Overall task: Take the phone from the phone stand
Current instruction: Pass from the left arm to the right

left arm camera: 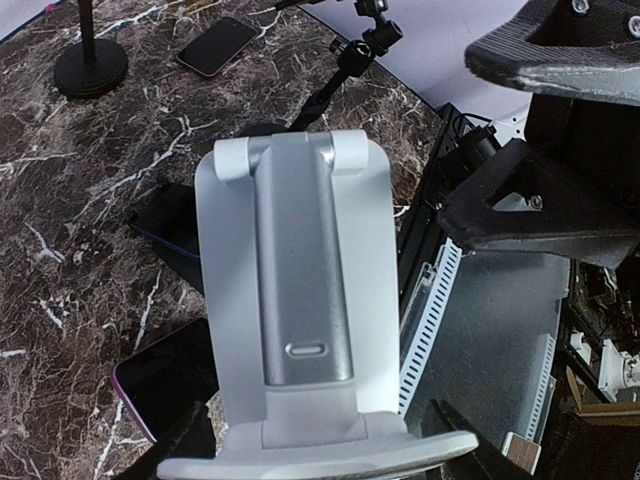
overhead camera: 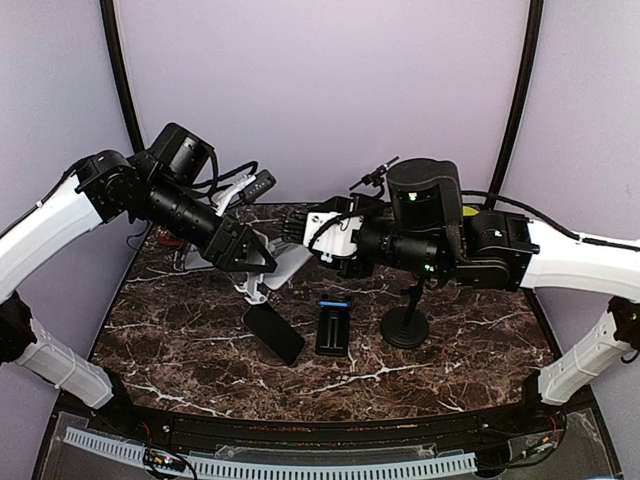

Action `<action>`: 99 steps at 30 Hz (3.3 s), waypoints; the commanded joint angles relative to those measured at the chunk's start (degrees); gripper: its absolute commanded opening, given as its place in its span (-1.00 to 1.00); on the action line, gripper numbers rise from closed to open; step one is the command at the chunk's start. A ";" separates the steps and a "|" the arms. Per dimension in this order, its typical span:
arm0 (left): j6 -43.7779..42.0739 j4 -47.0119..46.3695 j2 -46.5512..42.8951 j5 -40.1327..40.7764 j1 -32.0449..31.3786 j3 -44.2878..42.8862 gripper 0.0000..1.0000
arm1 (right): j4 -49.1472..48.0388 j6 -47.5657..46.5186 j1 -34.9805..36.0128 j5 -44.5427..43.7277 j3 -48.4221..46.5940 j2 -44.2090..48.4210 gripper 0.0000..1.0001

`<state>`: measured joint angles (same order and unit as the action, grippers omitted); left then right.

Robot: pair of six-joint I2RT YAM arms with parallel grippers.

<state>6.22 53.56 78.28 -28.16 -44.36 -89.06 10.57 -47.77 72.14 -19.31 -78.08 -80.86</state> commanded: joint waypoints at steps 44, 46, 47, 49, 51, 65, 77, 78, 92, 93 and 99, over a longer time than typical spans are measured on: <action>-1.30 -2.17 1.52 -8.72 -3.89 -3.58 -0.20 | 5.85 -6.81 0.90 -2.23 -0.69 -5.88 -0.42; -1.18 -2.06 1.53 -8.25 -3.89 -3.86 -0.20 | 6.39 -6.86 0.74 -1.99 -0.67 -6.02 -0.39; -1.19 -2.00 1.52 -8.17 -3.89 -4.04 -0.20 | 6.82 -6.70 0.78 -1.79 -0.79 -6.06 -0.37; -1.21 -1.78 1.51 -7.73 -3.89 -4.31 -0.20 | 7.54 -6.26 0.66 -1.24 -1.07 -6.07 -0.34; -1.27 -1.62 1.65 -7.99 -3.89 -4.33 -0.20 | 7.80 -6.78 0.56 -2.08 -0.88 -6.27 -0.34; -0.42 -3.47 0.00 -8.84 -3.98 -3.20 -0.21 | 9.60 -7.18 -0.40 -4.99 -0.67 -6.35 -0.39; -0.57 -5.63 -0.22 -9.87 -3.98 -2.92 -0.22 | 10.13 -8.21 -0.65 -5.01 3.00 -3.51 -0.46; -0.78 -5.67 -0.16 -9.97 -3.98 -2.95 -0.23 | 10.02 -8.11 -0.70 -4.60 2.88 -3.66 -0.48; -4.05 -8.22 -1.42 -0.01 -3.98 -0.38 -0.29 | 7.69 5.49 -2.34 4.70 -0.30 1.10 -0.14; -4.24 -8.80 -1.58 1.02 -4.03 -0.19 -0.29 | 7.04 6.93 -2.42 4.34 -0.06 1.49 -0.10; -5.03 -13.11 -2.96 9.04 -4.07 2.17 -0.30 | -0.86 23.33 -4.08 -3.99 0.87 4.65 0.32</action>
<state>2.76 47.24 78.65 -24.64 -48.16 -88.49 16.03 -38.04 69.63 -17.43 -77.32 -79.02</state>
